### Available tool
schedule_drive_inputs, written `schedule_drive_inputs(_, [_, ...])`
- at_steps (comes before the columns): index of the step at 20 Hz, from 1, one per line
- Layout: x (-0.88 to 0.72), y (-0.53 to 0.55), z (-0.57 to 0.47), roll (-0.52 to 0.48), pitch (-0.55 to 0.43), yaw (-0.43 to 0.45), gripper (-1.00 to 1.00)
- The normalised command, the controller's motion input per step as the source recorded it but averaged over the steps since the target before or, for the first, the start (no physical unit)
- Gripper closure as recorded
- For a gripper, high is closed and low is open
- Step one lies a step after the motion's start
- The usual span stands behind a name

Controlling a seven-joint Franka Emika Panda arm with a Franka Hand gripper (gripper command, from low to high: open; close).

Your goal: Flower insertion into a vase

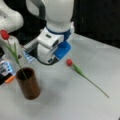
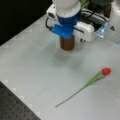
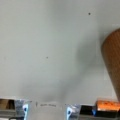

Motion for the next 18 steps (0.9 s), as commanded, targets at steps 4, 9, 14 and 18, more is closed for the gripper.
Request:
schedule_drive_inputs(4, [-0.16, 0.52, -0.23, 0.058, -0.426, -0.161, -1.0])
schedule_drive_inputs(9, [-0.18, 0.38, -0.31, 0.052, -0.311, -0.189, -1.0])
schedule_drive_inputs(14, [-0.05, 0.22, -0.36, 0.082, -0.221, -0.141, -1.0])
schedule_drive_inputs(18, [0.06, 0.11, -0.28, 0.121, -0.173, -0.065, -1.0])
